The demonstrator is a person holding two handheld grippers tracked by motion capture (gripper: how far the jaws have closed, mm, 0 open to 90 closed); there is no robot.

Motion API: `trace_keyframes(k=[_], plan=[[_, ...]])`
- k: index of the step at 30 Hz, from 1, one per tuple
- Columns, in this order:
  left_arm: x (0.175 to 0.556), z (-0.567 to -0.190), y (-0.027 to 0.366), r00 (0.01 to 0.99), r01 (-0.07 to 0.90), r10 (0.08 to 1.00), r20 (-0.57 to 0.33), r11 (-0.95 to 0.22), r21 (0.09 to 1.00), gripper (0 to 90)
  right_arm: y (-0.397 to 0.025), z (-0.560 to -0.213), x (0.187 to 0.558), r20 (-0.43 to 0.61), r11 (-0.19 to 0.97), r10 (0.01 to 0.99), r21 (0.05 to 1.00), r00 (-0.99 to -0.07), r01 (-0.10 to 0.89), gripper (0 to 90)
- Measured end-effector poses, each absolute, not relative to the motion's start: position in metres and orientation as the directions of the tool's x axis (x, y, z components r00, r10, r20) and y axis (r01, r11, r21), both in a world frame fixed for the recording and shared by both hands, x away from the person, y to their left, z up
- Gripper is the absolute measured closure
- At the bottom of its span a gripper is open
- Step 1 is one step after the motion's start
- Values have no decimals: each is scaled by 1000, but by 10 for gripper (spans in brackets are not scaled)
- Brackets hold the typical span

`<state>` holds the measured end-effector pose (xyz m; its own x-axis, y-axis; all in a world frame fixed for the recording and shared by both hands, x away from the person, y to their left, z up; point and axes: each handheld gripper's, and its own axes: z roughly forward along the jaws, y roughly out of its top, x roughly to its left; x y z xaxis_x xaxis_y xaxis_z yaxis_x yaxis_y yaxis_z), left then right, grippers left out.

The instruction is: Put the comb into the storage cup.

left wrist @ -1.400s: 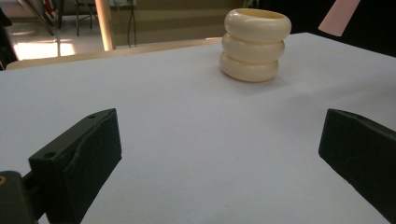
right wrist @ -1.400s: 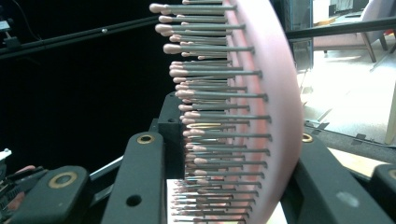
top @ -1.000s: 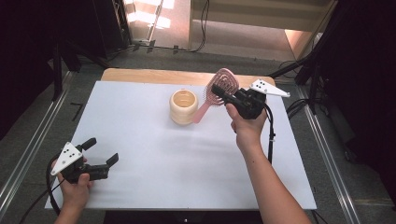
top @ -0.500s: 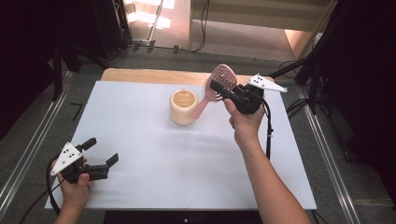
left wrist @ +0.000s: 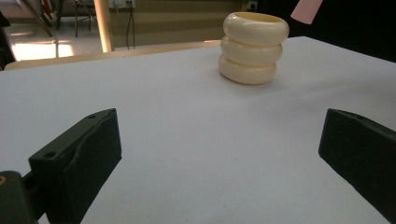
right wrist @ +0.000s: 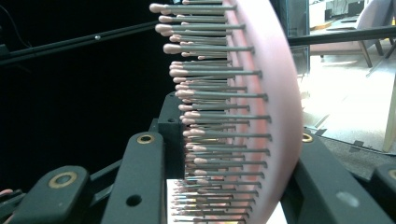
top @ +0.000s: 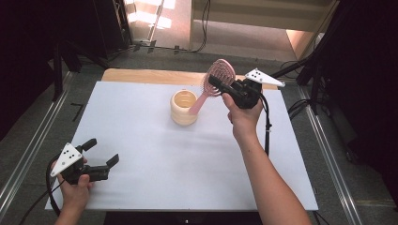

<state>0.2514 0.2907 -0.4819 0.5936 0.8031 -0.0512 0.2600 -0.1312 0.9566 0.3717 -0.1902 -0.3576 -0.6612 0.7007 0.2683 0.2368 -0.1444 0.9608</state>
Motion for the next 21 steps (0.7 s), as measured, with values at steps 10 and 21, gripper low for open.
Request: trace_keyframes(k=[10,21], plan=[[251,-482,291,595,259,801,-55,-127,957,1,-185,-353,380,264,-141,702,962,-661,234,625],[250,-481,291,598,255,800,-54,-126,959,1,-180,-352,391,263,-142,704,962,-660,232,625]])
